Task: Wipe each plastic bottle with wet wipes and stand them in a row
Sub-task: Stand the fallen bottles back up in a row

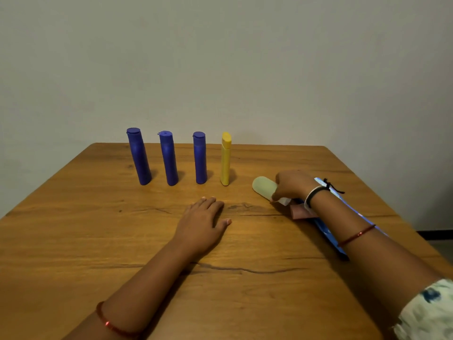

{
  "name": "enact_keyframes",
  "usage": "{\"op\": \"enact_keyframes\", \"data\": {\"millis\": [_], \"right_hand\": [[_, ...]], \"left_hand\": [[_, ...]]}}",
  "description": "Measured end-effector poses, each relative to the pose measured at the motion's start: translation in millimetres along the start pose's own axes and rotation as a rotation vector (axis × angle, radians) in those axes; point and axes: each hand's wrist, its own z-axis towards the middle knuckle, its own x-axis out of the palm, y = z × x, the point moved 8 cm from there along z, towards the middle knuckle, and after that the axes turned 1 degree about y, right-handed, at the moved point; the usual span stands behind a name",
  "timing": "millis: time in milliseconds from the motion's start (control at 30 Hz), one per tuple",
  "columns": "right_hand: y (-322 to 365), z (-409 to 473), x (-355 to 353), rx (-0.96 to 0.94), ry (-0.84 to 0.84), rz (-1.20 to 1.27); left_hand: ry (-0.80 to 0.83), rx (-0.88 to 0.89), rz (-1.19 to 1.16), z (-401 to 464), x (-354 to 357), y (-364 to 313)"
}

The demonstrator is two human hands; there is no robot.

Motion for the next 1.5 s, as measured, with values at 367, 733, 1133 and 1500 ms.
{"op": "enact_keyframes", "data": {"millis": [367, 733, 1133, 1500], "right_hand": [[-9, 21, -18, 0.092, -0.280, 1.090], [25, 38, 9, 0.154, -0.318, 0.967], [30, 46, 12, 0.101, -0.235, 0.836], [39, 44, 14, 0.068, -0.217, 0.797]], "left_hand": [[0.024, 0.033, -0.036, 2, 1, 4], [0.046, 0.036, -0.023, 4, 4, 5], [0.051, 0.037, -0.023, 5, 5, 7], [0.052, 0.044, -0.007, 4, 3, 5]]}}
